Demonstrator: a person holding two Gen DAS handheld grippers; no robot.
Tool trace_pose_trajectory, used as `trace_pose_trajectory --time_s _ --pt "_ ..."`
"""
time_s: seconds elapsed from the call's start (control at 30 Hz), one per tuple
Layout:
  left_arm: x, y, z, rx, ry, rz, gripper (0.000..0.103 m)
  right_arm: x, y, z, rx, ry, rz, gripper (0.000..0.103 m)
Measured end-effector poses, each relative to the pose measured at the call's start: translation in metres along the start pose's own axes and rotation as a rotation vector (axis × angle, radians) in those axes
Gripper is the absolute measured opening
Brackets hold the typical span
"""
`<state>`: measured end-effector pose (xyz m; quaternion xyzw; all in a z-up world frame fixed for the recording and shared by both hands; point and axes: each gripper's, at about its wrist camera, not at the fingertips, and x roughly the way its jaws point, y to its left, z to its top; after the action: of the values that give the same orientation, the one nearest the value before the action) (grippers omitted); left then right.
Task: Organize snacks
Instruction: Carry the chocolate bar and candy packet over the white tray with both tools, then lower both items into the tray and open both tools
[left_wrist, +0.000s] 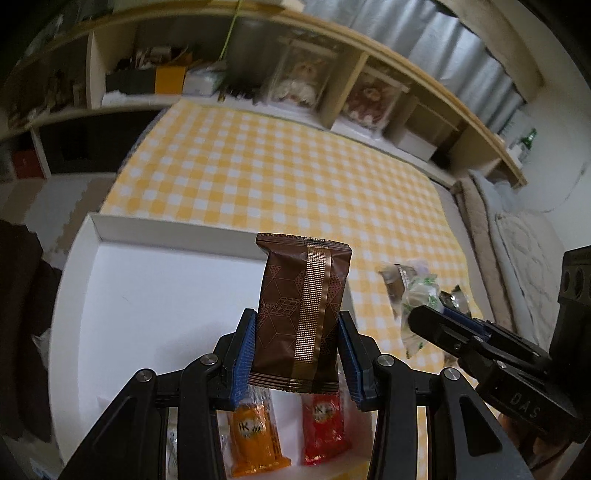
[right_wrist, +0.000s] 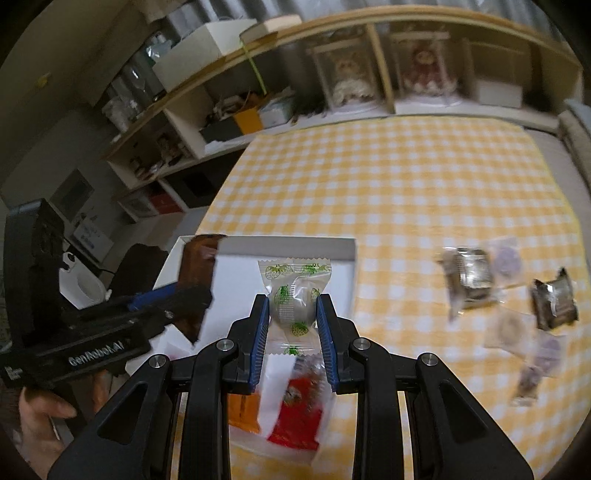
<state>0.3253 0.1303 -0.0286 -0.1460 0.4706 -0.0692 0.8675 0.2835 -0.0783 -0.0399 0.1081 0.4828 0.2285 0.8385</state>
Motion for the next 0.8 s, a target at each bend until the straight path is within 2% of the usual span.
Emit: trace_pose_trajectory --time_s 0.33,0.5,0.6,0.8 --pt "0.073 0.029 0.017 -0.077 0.092 -0.017 0.042 0.064 -0.013 0.005 0.042 0.110 -0.004 0.027" --pt "0.094 0.040 0.023 -0.114 0.108 -0.015 0.042 0.086 -0.026 0.001 0.081 0.155 0.000 0.027" --pt "0.097 0.043 0.023 -0.125 0.110 -0.004 0.053 0.090 -0.033 0.002 0.105 0.157 0.018 0.029" --pt "0.090 0.030 0.018 -0.089 0.123 0.042 0.063 0.085 -0.042 0.003 0.110 0.165 -0.001 0.030"
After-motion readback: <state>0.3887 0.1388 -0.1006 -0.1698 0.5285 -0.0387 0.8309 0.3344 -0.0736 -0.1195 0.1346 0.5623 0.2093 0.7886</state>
